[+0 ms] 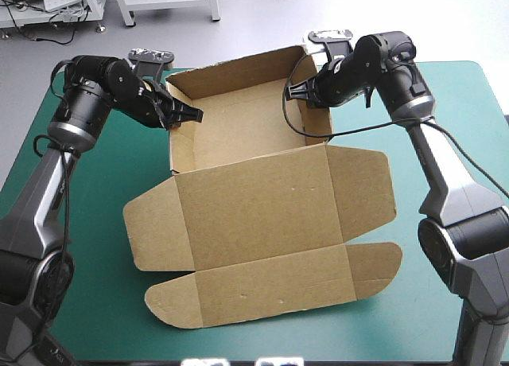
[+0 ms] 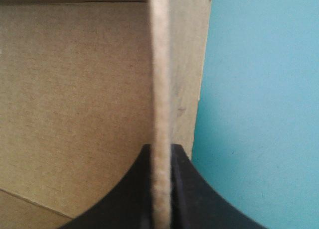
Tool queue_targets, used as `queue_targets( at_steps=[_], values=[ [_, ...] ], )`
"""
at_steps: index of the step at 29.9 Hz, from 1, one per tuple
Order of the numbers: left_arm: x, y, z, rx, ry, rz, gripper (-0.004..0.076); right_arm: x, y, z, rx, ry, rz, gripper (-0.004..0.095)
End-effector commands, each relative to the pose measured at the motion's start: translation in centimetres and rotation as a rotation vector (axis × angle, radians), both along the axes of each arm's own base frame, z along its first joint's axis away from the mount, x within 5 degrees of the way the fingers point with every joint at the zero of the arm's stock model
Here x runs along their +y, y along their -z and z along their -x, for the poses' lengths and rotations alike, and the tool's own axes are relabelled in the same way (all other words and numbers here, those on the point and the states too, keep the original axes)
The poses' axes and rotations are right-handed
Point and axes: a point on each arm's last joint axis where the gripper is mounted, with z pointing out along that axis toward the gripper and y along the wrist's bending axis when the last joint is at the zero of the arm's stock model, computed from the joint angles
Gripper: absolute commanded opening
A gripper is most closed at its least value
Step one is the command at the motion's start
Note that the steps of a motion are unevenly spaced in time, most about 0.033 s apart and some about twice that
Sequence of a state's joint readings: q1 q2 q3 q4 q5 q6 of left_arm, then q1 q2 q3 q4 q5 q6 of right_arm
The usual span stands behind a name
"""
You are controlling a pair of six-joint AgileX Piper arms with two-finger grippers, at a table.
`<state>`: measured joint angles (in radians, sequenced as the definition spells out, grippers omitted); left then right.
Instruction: Fold the box
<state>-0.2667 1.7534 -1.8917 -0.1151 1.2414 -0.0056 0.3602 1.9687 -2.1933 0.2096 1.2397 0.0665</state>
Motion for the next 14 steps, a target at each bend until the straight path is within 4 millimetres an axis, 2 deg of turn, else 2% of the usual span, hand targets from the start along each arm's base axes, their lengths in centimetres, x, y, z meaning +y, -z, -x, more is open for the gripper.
queue_targets(
  at_steps=[1, 5, 14],
  values=[
    [-1.4, -1.3, 0.7, -0.002, 0.056, 0.047, -0.0006, 1.6, -0.7, 1.8, 0.05, -0.081, -0.109, -0.0004],
    [-1.8, 0.5, -0.6, 0.048, 0.05, 0.037, -0.0006, 1.4, 2.7, 0.8, 0.118, -0.068, -0.011, -0.0004],
    [-2.6, 5.3, -3.3, 0.164, 0.048, 0.008, -0.0006, 1.9, 7.3, -1.3, 0.184, -0.095, 0.08, -0.0004]
  ],
)
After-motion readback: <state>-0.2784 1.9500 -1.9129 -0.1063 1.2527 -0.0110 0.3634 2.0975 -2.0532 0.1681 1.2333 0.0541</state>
